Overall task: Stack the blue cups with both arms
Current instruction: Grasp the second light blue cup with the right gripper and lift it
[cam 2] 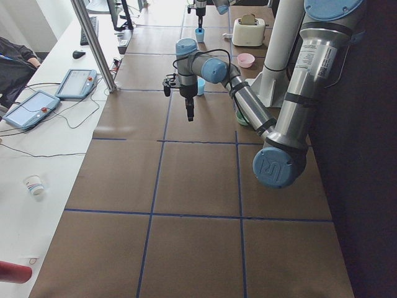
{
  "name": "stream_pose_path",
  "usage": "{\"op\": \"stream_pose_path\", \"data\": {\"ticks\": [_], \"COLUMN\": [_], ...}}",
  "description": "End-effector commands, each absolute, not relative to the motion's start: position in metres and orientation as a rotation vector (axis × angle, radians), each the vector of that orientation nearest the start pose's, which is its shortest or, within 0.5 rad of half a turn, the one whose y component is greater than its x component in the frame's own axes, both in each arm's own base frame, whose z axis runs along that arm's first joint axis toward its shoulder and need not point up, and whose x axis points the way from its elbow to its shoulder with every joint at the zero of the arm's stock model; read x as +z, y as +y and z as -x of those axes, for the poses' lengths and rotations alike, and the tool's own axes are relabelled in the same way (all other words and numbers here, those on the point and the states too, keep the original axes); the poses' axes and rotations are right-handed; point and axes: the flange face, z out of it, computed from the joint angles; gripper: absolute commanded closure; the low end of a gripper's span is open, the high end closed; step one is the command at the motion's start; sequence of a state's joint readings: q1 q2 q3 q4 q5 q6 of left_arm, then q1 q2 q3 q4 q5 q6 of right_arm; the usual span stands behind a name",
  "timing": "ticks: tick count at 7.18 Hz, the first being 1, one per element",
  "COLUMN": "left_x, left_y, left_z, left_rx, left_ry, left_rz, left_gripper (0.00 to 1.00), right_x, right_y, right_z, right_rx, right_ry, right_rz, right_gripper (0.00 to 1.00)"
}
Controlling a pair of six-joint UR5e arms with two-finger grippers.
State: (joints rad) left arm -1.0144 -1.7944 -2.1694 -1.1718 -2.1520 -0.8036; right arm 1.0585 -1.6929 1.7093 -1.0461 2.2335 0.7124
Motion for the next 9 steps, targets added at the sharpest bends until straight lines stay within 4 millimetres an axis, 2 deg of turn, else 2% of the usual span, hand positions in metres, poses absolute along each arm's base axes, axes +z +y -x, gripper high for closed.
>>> {"op": "stream_pose_path", "data": {"ticks": [1, 3, 5, 6, 7, 8, 9], "left_x": [0.359, 0.384, 0.41, 0.43, 0.454, 0.48, 0.496], "left_y": [-0.454, -0.467, -0.485, -0.498, -0.511, -0.527, -0.534], "left_z": [-0.164, -0.137, -0.12, -0.109, -0.102, -0.09, -0.074], "left_rx": [-0.037, 0.014, 0.059, 0.085, 0.1, 0.125, 0.13], "left_ry": [0.671, 0.647, 0.632, 0.628, 0.622, 0.626, 0.622], "left_rz": [0.03, 0.015, 0.006, -0.002, -0.002, -0.032, -0.041], "left_gripper": [0.0, 0.0, 0.0, 0.0, 0.0, 0.0, 0.0], "right_x": [0.547, 0.493, 0.41, 0.367, 0.324, 0.28, 0.247], "right_y": [-0.457, -0.473, -0.507, -0.501, -0.496, -0.49, -0.475], "right_z": [0.178, 0.193, 0.216, 0.234, 0.261, 0.297, 0.336], "right_rx": [0.032, -0.011, 0.084, 0.091, 0.112, 0.134, 0.139], "right_ry": [-0.911, -1.006, -1.081, -1.123, -1.149, -1.171, -1.152], "right_rz": [-0.064, -0.08, -0.05, -0.024, 0.008, 0.043, 0.049], "right_gripper": [1.0, 1.0, 1.0, 1.0, 1.0, 1.0, 1.0]}}
